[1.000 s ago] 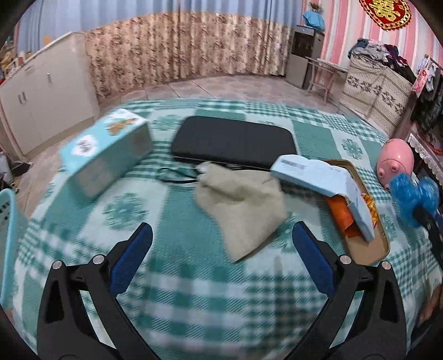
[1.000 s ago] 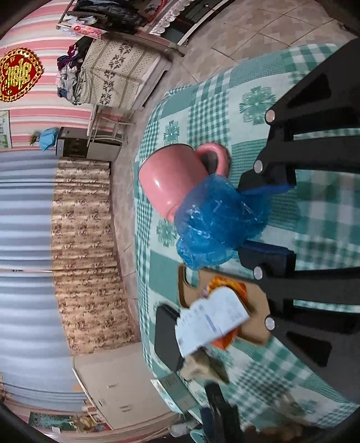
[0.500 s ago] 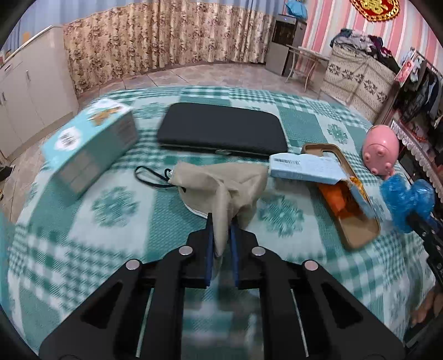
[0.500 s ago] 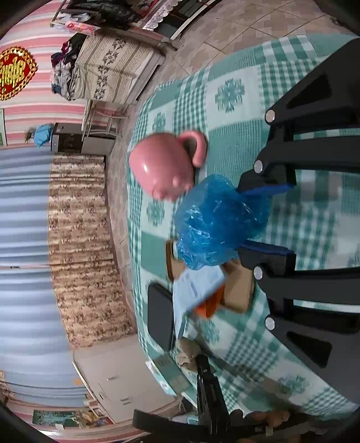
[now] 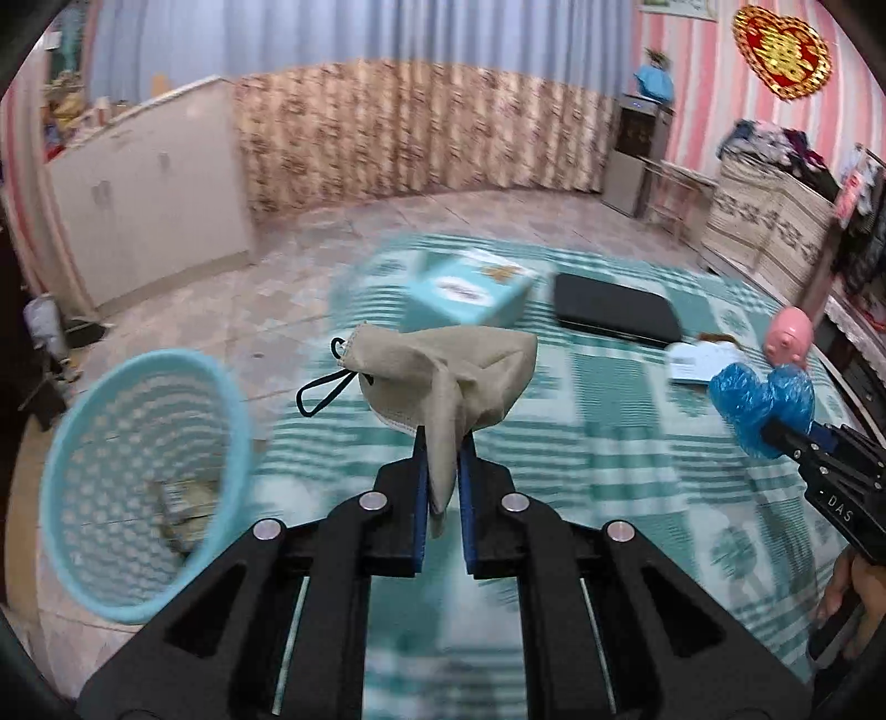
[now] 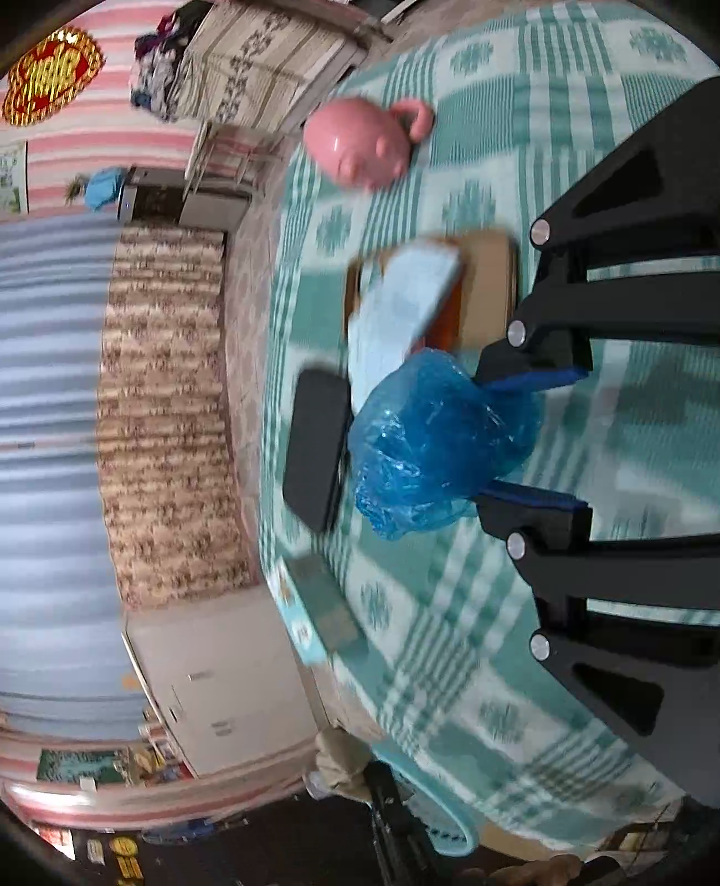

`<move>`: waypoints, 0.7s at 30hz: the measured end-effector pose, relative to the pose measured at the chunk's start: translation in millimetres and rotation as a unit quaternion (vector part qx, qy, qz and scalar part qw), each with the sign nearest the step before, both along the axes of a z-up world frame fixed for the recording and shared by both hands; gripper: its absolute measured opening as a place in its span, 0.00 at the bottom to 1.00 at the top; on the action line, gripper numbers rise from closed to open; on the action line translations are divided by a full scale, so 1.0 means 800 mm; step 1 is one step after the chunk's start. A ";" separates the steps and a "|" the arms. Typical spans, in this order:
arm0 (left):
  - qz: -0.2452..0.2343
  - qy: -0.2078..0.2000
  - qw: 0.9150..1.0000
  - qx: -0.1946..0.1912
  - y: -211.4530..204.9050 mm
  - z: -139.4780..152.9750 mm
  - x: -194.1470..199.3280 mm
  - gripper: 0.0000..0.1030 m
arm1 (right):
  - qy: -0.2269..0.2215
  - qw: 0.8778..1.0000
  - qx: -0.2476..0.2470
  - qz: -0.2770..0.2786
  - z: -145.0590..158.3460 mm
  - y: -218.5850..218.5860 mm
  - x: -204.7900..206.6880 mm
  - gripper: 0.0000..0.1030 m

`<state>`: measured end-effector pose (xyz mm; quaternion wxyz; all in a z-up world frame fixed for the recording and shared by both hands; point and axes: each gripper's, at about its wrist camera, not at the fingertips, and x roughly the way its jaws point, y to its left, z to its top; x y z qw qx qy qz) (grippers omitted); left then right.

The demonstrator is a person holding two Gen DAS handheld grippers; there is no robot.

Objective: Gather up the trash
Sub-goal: 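Carry the beige cloth and blue bag over the basket and release both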

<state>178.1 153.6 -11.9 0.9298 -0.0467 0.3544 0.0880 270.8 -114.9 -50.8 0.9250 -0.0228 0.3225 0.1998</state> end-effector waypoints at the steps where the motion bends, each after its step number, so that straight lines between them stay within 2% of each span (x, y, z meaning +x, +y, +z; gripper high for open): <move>1: 0.010 -0.002 1.000 0.000 0.016 0.004 -0.010 0.08 | 0.002 1.000 0.001 0.010 0.000 0.015 -0.002 0.28; 5: 0.054 -0.009 0.998 -0.013 0.082 0.006 -0.043 0.08 | 0.001 0.999 -0.001 0.043 0.004 0.063 -0.015 0.28; 12: 0.116 -0.001 0.993 -0.004 0.183 -0.010 -0.063 0.08 | 0.002 0.996 -0.011 0.085 0.005 0.123 -0.033 0.28; 18: 0.124 0.017 0.992 0.025 0.233 -0.035 -0.057 0.08 | 0.009 0.995 -0.016 0.099 0.006 0.152 -0.031 0.28; 21: 0.128 0.023 0.991 0.017 0.254 -0.048 -0.050 0.09 | 0.018 0.994 -0.003 0.104 0.009 0.168 -0.025 0.28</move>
